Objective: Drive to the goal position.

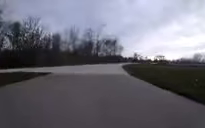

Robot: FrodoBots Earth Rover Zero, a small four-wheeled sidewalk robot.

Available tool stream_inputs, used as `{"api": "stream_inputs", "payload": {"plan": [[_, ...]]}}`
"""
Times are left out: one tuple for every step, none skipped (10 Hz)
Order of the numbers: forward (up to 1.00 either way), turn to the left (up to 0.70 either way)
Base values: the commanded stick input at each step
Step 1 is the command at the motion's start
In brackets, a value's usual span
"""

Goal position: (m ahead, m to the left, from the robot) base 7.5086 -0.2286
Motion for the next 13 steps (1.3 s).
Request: {"api": "stream_inputs", "payload": {"plan": [[1.0, -0.02], [1.0, -0.02], [1.0, -0.02], [1.0, -0.02], [1.0, -0.02], [1.0, -0.03], [1.0, -0.03], [1.0, -0.03], [1.0, -0.03], [1.0, -0.03], [1.0, -0.03], [1.0, -0.03], [1.0, -0.03]]}}
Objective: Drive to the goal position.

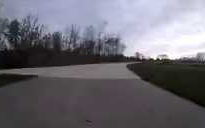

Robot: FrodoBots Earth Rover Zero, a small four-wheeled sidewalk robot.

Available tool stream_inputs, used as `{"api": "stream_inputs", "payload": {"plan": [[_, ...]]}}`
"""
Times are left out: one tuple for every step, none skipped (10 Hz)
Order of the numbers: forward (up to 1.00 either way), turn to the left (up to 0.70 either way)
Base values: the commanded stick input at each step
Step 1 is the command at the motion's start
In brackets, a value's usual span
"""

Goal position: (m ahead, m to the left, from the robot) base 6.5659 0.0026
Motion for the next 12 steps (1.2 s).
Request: {"api": "stream_inputs", "payload": {"plan": [[1.0, -0.03], [1.0, -0.03], [1.0, -0.03], [1.0, -0.05], [1.0, -0.08], [1.0, -0.34], [1.0, -0.4], [1.0, -0.33], [1.0, -0.11], [1.0, -0.06], [1.0, -0.02], [1.0, -0.02]]}}
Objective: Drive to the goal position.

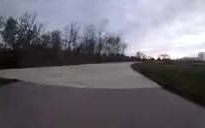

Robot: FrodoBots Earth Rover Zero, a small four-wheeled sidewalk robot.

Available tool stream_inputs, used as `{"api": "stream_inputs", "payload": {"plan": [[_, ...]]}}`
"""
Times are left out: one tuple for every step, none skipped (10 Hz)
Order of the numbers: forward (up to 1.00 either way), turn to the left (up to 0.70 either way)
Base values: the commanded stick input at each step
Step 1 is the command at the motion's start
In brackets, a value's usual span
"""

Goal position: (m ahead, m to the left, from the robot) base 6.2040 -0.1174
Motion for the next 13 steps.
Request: {"api": "stream_inputs", "payload": {"plan": [[1.0, -0.02], [1.0, -0.02], [1.0, -0.03], [1.0, -0.03], [1.0, -0.03], [1.0, -0.03], [1.0, -0.03], [1.0, -0.06], [1.0, -0.19], [1.0, -0.38], [1.0, -0.4], [1.0, -0.4], [1.0, -0.4]]}}
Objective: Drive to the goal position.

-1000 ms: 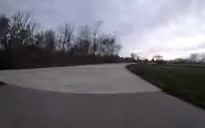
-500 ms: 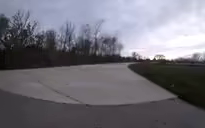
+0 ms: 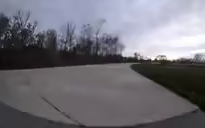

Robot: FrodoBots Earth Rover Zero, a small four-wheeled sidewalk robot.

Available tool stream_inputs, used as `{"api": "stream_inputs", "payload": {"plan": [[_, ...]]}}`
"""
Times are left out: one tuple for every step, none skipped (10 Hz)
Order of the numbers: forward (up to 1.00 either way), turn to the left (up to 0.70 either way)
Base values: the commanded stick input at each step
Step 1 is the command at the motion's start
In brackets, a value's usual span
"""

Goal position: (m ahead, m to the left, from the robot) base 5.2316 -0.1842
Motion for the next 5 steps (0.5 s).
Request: {"api": "stream_inputs", "payload": {"plan": [[1.0, -0.37], [1.0, -0.08], [1.0, 0.0], [1.0, 0.0], [1.0, 0.0]]}}
